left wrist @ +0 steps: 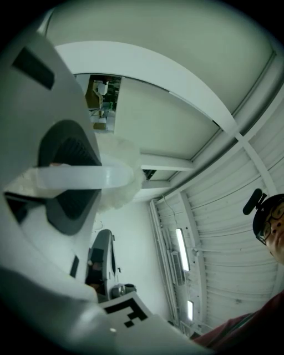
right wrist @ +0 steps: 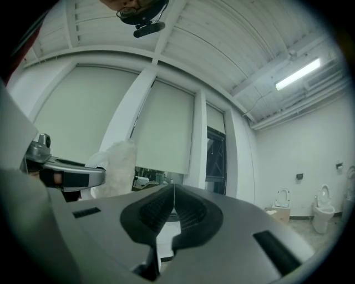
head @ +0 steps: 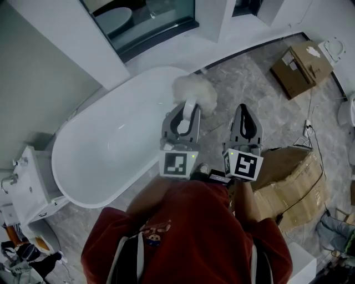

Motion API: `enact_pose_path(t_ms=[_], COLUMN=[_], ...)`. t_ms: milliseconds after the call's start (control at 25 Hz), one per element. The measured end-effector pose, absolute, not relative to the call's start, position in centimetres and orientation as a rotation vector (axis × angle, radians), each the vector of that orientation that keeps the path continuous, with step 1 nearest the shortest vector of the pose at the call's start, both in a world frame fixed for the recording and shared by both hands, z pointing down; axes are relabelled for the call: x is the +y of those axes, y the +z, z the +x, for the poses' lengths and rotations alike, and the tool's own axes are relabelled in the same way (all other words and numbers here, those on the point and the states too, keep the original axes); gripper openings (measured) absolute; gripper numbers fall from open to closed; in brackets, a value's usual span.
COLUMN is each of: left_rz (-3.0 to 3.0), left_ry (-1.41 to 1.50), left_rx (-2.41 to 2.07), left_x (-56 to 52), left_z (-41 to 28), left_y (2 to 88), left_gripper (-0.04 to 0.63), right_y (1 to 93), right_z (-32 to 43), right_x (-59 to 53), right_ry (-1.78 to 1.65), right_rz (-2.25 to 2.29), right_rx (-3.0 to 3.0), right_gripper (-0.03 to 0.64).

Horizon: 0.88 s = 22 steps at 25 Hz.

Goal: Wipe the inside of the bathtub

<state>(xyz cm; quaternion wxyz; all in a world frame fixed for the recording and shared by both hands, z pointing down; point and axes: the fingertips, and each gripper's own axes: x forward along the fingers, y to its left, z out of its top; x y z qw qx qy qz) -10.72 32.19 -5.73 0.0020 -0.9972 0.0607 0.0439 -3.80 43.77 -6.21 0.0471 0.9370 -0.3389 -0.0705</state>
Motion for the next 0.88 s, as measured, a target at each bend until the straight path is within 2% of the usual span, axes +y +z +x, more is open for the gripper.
enact_pose_path(t_ms=[400, 880], left_rz=[-3.125, -3.101], left_ry=[0.116, 0.06], left_rx=[0.299, 0.43], left_x=[35.6, 31.3], left_z=[-5.0, -0.9], left_y=[-5.8, -2.9], left_gripper=[0.094, 0.094], right_y=[-5.9, -3.6], right_z=[2.7, 7.6], right_x=[48.1, 43.8], right_ry=[-0.212, -0.179], right_rz=[2.852, 2.791], right_rx=[-1.113, -1.215], right_gripper=[0.012, 0.012])
